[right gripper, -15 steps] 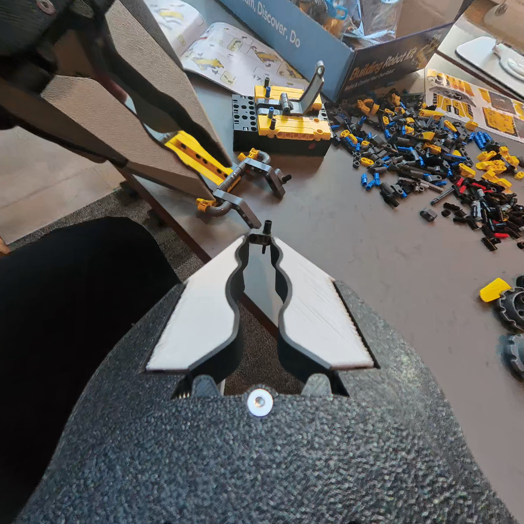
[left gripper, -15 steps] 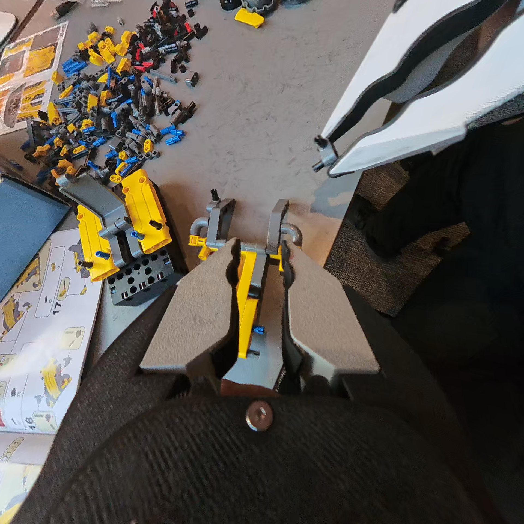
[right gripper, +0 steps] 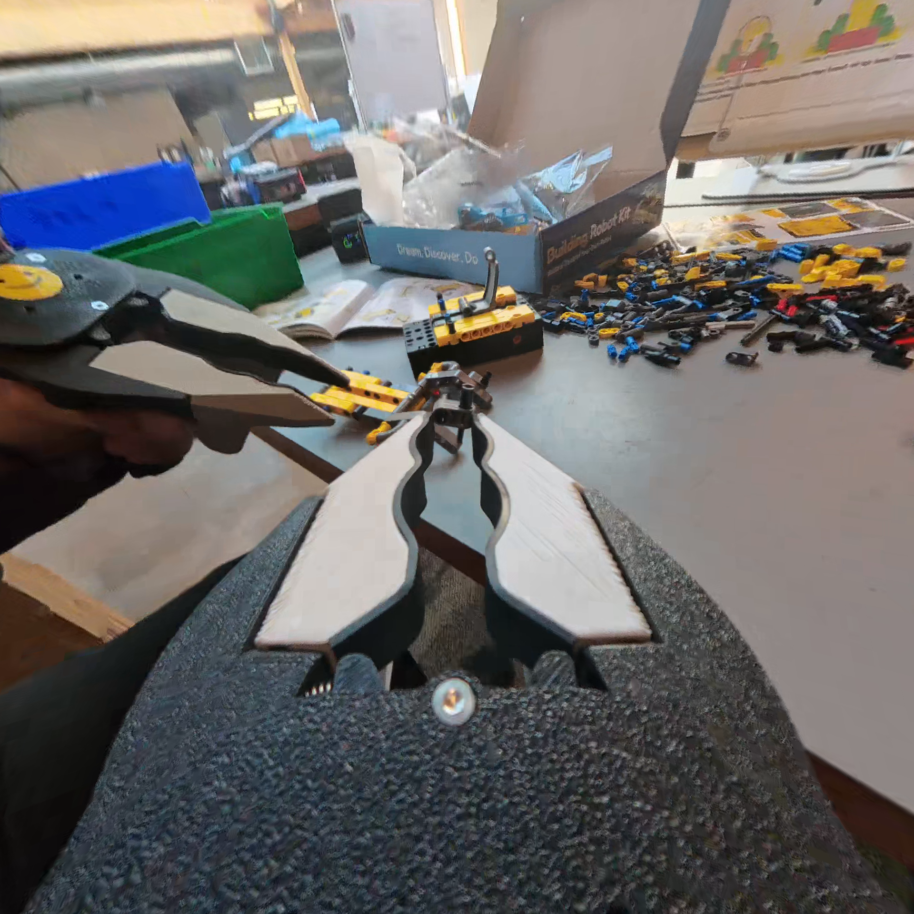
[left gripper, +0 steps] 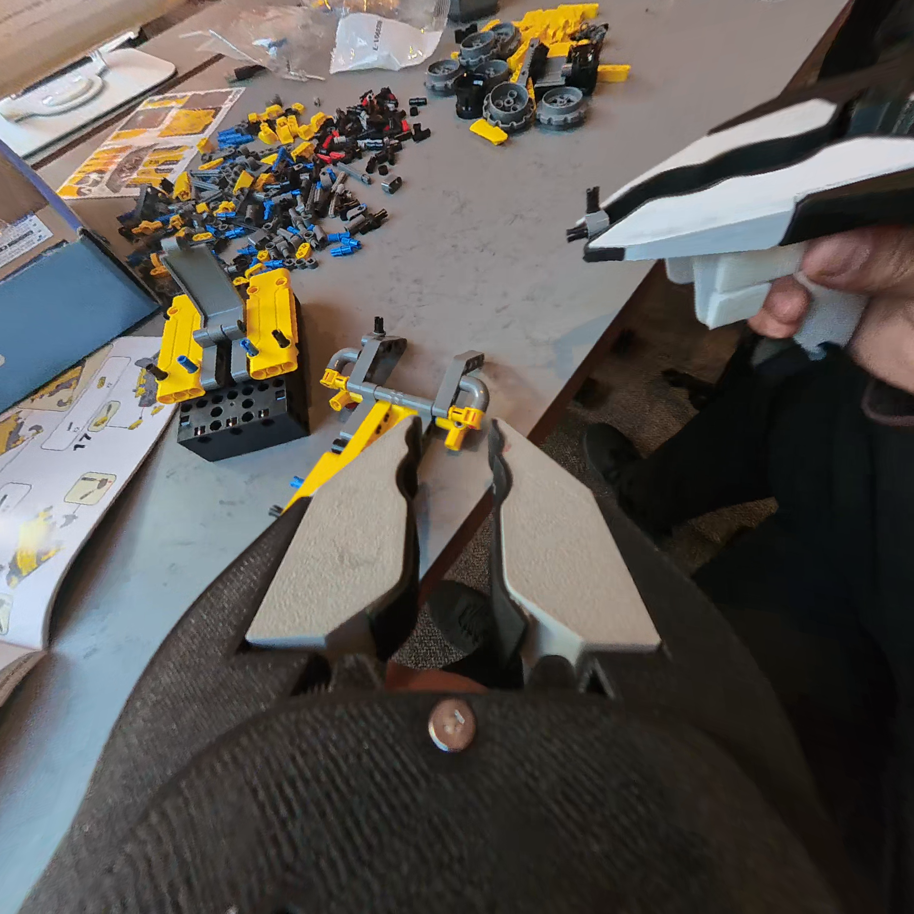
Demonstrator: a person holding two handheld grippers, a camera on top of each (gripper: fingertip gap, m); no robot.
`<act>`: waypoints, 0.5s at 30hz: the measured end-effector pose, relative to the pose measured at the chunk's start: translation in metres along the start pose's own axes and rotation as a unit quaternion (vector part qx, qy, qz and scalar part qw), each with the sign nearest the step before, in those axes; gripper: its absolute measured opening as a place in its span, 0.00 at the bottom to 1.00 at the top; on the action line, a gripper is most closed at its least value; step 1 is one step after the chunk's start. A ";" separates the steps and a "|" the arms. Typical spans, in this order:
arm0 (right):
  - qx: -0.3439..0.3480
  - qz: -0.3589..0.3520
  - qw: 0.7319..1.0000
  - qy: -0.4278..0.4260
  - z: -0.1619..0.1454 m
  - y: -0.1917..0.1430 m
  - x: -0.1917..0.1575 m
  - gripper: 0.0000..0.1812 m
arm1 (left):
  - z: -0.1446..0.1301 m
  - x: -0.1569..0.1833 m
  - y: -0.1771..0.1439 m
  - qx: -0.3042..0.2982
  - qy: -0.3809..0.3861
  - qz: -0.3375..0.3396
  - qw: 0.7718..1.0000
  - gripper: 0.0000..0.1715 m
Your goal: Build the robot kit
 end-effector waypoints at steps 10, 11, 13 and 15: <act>0.042 -0.025 0.996 -0.080 -0.021 -0.006 -0.007 0.06 | -0.031 0.018 -0.006 0.019 0.000 -0.005 1.000 0.14; 0.037 -0.021 0.996 -0.082 -0.022 -0.004 -0.008 0.06 | -0.030 0.019 -0.005 0.019 -0.006 -0.010 1.000 0.14; 0.036 -0.016 0.996 -0.080 -0.023 -0.002 -0.010 0.06 | -0.028 0.019 -0.002 0.021 -0.009 -0.015 1.000 0.14; 0.033 -0.020 0.996 -0.084 -0.026 -0.001 -0.009 0.06 | -0.027 0.018 0.000 0.022 -0.006 -0.012 1.000 0.14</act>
Point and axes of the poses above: each gripper's, where its closed fingertips meet, y out along the fingers, z out of its top, x = y × z across the jaws, the point moved 2 cm from there along -y, back along the fingers, and after that the axes turned 3 degrees about -z, right-handed, at the moved point
